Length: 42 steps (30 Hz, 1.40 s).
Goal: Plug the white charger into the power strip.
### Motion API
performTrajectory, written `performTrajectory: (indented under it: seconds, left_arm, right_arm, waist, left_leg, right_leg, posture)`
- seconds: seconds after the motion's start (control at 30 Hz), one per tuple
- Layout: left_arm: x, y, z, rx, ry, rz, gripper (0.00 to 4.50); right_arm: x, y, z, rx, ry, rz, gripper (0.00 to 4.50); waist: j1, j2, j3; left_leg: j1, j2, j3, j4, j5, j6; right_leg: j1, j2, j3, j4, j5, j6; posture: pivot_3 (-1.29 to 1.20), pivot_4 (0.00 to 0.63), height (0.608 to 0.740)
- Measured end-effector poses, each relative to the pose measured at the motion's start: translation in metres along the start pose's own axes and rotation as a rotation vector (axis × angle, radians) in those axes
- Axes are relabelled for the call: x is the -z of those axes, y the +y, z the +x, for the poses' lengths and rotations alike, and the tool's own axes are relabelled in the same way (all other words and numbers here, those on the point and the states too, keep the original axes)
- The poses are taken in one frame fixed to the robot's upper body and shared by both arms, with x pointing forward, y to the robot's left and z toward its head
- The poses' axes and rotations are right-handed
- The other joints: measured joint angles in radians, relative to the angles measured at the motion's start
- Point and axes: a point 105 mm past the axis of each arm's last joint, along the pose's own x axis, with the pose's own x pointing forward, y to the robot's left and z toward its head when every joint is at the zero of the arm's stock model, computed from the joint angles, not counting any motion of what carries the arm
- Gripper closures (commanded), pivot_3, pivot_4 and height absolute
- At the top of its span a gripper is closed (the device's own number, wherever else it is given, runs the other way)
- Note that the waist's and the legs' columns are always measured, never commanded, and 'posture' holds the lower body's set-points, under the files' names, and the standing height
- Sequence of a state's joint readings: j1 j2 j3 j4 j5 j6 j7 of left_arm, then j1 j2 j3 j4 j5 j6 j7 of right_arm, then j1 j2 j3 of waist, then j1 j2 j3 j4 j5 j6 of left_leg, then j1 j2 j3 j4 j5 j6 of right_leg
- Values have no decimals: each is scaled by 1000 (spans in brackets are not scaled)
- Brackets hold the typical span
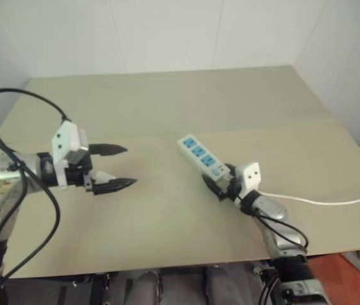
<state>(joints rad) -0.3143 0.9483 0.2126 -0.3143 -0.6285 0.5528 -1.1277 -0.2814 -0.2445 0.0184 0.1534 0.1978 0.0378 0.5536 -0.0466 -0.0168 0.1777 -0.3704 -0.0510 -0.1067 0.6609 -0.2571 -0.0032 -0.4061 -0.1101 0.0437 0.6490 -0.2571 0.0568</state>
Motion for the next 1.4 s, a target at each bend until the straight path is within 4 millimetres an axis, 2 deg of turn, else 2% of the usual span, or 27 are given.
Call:
performTrajectory:
  seconds: [0.17,0.33,0.67,0.73,0.9,1.07,1.23,1.4]
  left_arm:
    - [1,0,0,-1,2,-5,0]
    - [3,-1,0,-2,6,-13,0]
    - [4,-2,-1,4,6,-15,0]
    - [4,-2,-1,15,5,-16,0]
    - [3,4,-5,35,22,-12,0]
    - [6,7,-9,45,44,-13,0]
    - [7,6,-11,63,63,-5,0]
    - [10,8,-24,89,126,7,0]
  right_arm:
    - [1,-1,3,-15,-15,-5,45]
    - [1,0,2,-41,-23,-5,1104]
    - [2,6,-2,-127,-21,-23,1094]
    - [1,11,-5,-198,-13,-35,1094]
    - [-6,34,-15,-499,27,-94,1094]
    - [-12,44,-21,-702,59,-150,1094]
    - [-13,47,-20,-797,66,-191,1094]
    - [-10,50,-16,-857,61,-193,1094]
  waist:
    - [0,0,0]
    - [0,0,0]
    - [0,-1,0]
    - [-1,-1,0]
    - [-4,-1,0]
    - [-6,-1,0]
    - [-7,-1,0]
    - [-17,-1,0]
  left_leg:
    - [1,0,0,0,0,0]
    - [1,0,0,0,0,0]
    - [1,0,0,0,0,0]
    - [1,0,0,0,0,0]
    - [1,1,1,0,0,0]
    - [1,1,1,0,0,0]
    - [1,1,1,0,0,0]
    - [1,1,1,0,0,0]
  right_leg:
    - [0,0,0,0,0,0]
    - [0,0,0,0,0,0]
    - [0,0,0,0,0,0]
    - [0,0,0,0,0,0]
    - [0,1,0,0,0,0]
    - [0,1,0,0,0,0]
    - [0,1,0,0,0,0]
    - [0,1,0,0,0,0]
  posture:
    - [0,150,740]
    - [0,150,740]
    - [0,150,740]
    - [0,150,740]
    - [0,150,740]
    - [0,150,740]
    - [0,150,740]
    - [0,150,740]
